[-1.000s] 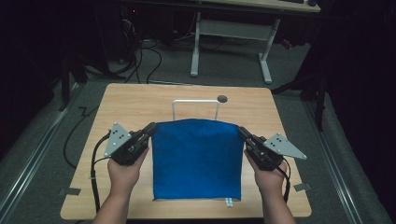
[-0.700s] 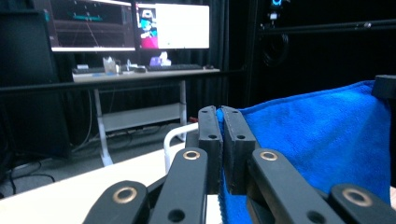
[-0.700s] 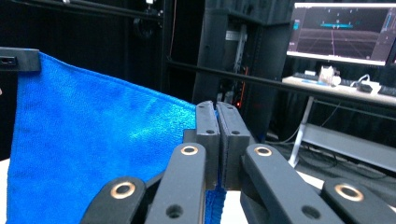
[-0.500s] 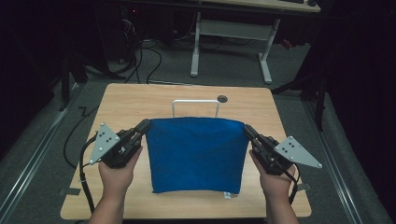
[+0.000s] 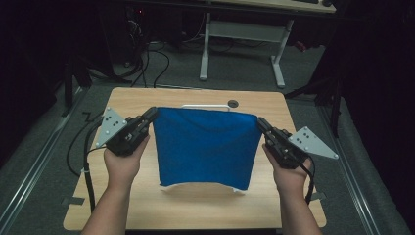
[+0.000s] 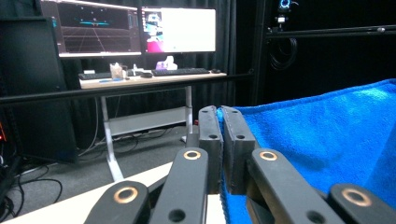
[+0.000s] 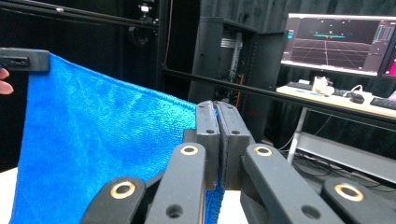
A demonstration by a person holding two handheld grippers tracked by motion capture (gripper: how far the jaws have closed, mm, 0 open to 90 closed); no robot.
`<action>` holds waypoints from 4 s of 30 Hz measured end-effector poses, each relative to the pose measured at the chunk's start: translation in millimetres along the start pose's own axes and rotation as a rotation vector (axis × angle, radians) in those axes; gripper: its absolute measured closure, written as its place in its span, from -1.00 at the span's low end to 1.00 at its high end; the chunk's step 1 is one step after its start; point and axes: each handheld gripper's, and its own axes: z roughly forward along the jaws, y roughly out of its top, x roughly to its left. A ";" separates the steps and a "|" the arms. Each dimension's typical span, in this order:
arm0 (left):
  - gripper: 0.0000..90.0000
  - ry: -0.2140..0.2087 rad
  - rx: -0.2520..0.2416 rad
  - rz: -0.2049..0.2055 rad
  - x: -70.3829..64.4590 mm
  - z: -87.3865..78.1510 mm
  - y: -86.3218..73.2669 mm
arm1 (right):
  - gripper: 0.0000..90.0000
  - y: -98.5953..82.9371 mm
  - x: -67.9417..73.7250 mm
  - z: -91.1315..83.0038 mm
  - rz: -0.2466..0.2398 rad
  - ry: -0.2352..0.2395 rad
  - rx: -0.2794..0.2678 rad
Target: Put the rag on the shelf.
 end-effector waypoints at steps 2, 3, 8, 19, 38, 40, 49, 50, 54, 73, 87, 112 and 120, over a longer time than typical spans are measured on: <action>0.95 0.002 0.002 0.004 2.5 5.3 5.0 | 0.98 4.4 -4.6 5.3 -0.011 -0.014 0.003; 0.95 0.006 0.004 0.008 3.7 8.1 7.3 | 0.98 6.3 -7.1 7.7 -0.012 -0.019 0.005; 0.95 0.023 0.017 0.030 10.1 24.1 18.0 | 0.98 15.9 -21.1 22.3 -0.011 -0.033 0.019; 0.95 0.049 0.019 0.067 29.6 50.4 35.7 | 0.98 34.5 -33.8 48.2 -0.005 -0.059 0.015; 0.95 0.109 0.088 0.085 67.6 96.9 42.0 | 0.98 42.4 -55.4 106.9 0.041 -0.111 0.088; 0.95 0.111 0.099 0.075 71.6 104.4 38.3 | 0.98 40.2 -59.5 113.8 0.046 -0.119 0.105; 0.95 0.128 0.196 0.057 85.3 137.9 16.4 | 0.98 20.3 -78.2 144.7 0.057 -0.141 0.187; 0.95 0.130 0.211 0.048 86.9 141.1 12.3 | 0.98 18.2 -79.5 147.2 0.054 -0.141 0.194; 0.95 0.137 0.266 0.038 91.1 148.2 -2.4 | 0.98 9.9 -83.2 154.9 0.049 -0.129 0.216; 0.95 0.088 0.446 -0.048 95.2 147.0 -83.8 | 0.98 -55.2 -81.7 175.3 0.054 -0.096 0.393; 0.95 0.044 0.495 -0.087 85.9 143.5 -114.5 | 0.98 -92.6 -80.5 166.4 0.110 -0.076 0.431; 0.95 -0.003 0.546 -0.148 73.3 127.5 -154.3 | 0.98 -130.8 -74.4 159.8 0.159 -0.071 0.482; 0.94 -0.012 0.556 -0.157 69.7 121.1 -163.0 | 0.97 -142.8 -72.7 158.1 0.162 -0.073 0.496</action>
